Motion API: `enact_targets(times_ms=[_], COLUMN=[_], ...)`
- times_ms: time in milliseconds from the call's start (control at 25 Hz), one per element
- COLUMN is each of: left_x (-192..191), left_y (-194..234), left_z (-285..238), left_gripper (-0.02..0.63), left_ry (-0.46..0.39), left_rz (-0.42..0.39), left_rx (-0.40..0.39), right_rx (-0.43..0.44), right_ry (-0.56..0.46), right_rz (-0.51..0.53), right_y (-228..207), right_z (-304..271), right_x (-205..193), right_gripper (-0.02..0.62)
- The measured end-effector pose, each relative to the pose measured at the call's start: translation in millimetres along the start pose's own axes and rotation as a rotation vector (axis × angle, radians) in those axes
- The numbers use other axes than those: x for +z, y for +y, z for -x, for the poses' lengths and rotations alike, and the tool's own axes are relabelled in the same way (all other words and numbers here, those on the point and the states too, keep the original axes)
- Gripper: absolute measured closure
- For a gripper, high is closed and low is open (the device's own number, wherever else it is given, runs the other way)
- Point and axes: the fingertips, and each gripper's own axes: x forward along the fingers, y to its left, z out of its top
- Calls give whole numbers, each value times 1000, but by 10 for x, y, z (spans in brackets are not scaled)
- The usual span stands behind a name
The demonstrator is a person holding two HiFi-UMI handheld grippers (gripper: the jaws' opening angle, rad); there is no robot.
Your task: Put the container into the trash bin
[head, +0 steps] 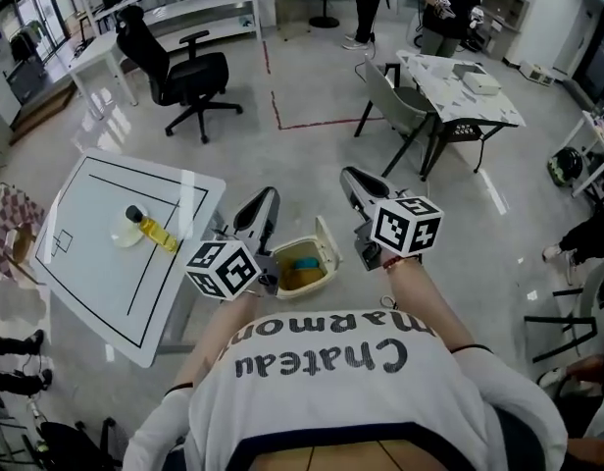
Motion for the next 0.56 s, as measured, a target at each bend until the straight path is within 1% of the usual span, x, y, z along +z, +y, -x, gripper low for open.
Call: enact_targets(times_ms=[160, 360, 560], left_x=[-149, -320, -451], left_y=[-229, -416, -629], left_z=[93, 262, 378], left_gripper=[583, 583, 583], left_ry=[-8, -21, -36], left_rz=[-12, -13, -22], left_rx=[38, 109, 134], right_rx=[47, 101, 129], right_ry=[18, 56, 51], right_rz=[2, -11, -12], right_y=[-16, -10, -24], right_z=[193, 375, 626], right_x=[-92, -246, -327], right_gripper=[548, 549, 548])
